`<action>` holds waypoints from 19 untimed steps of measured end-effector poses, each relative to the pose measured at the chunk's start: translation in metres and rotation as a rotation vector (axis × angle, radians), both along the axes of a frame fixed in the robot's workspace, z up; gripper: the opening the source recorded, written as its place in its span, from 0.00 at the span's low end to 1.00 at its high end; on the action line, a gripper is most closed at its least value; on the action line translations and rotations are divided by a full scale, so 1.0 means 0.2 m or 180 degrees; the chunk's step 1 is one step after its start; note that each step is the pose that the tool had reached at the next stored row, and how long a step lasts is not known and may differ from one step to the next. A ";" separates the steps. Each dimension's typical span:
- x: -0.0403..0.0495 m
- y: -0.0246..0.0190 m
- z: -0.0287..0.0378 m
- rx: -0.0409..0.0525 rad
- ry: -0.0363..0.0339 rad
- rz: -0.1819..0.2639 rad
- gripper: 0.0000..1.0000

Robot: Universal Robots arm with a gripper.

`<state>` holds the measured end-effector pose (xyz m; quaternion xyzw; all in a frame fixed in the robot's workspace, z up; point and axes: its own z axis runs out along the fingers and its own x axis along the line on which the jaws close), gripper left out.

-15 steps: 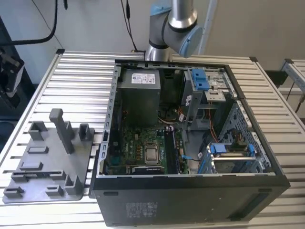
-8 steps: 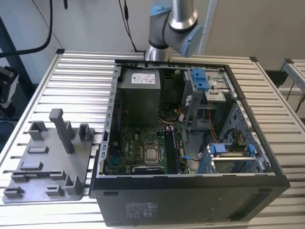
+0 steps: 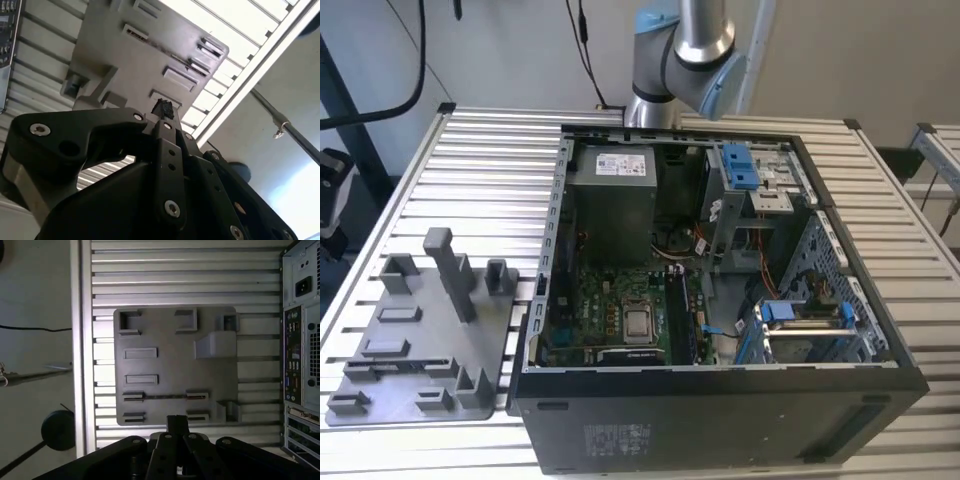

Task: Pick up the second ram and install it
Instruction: 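Reach for the second ram, then pick up the second ram and move it above second insertion slot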

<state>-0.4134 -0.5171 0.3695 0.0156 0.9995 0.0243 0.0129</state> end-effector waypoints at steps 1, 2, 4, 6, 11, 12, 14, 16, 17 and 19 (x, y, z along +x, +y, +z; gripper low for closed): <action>0.000 0.000 0.000 0.0000 0.0000 0.0006 0.11; 0.000 0.000 0.000 0.0000 0.0000 0.0006 0.11; 0.000 0.000 -0.001 0.0000 0.0000 0.0008 0.11; 0.000 0.000 -0.001 0.0000 0.0000 0.0009 0.11; 0.000 0.000 -0.001 0.0000 0.0000 0.0009 0.11; -0.001 0.000 -0.001 0.0000 0.0000 0.0010 0.11; 0.000 0.000 -0.001 0.0000 0.0000 0.0012 0.11; -0.001 0.000 0.000 0.0000 0.0000 0.0029 0.11; -0.001 0.000 -0.001 0.0000 0.0000 0.0049 0.11; -0.001 0.000 0.000 0.0000 0.0000 0.0099 0.11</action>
